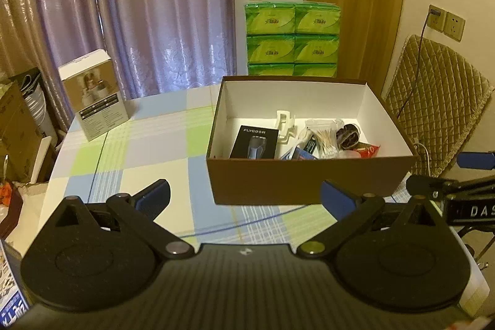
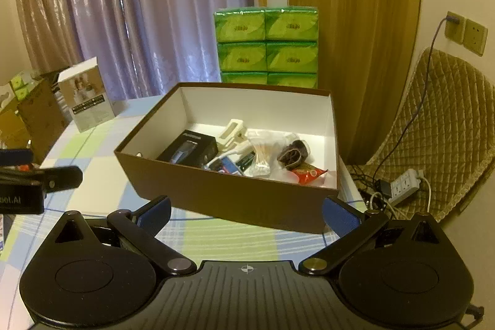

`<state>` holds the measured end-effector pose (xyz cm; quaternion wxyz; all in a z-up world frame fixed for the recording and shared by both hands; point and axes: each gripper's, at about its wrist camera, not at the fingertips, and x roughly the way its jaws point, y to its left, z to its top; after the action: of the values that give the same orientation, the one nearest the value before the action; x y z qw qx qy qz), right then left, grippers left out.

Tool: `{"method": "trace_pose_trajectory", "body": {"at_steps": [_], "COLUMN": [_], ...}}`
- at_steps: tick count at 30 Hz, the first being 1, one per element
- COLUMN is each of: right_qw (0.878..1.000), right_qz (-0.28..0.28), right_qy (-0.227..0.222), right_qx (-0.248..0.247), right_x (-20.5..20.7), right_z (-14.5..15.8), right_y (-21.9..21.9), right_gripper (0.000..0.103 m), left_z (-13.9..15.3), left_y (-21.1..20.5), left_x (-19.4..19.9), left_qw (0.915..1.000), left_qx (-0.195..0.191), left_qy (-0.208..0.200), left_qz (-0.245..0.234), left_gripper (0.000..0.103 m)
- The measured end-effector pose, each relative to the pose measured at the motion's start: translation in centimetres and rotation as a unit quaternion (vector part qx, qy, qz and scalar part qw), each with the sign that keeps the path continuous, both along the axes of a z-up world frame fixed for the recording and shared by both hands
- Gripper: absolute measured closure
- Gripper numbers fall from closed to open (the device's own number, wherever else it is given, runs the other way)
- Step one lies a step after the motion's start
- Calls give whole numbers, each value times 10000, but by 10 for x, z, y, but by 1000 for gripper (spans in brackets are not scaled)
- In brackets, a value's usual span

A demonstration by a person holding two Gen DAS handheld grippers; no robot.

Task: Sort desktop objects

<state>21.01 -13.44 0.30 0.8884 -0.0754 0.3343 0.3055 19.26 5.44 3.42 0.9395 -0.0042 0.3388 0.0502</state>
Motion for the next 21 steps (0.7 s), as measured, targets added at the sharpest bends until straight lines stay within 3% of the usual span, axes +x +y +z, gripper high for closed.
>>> {"method": "trace_pose_trajectory", "body": {"at_steps": [21], "right_qw": [9997], "right_qz": [88], "right_qy": [79], "right_qx": [-197], "right_x": [-48], "right_z": [3], "right_y": [-35], "right_gripper": [2], "left_z": [0], "left_y": [-27], "left_x": [-63], "left_qw": [9995], "left_qx": [-70], "left_qy": [127], "left_qz": [268], "left_gripper": [1]}}
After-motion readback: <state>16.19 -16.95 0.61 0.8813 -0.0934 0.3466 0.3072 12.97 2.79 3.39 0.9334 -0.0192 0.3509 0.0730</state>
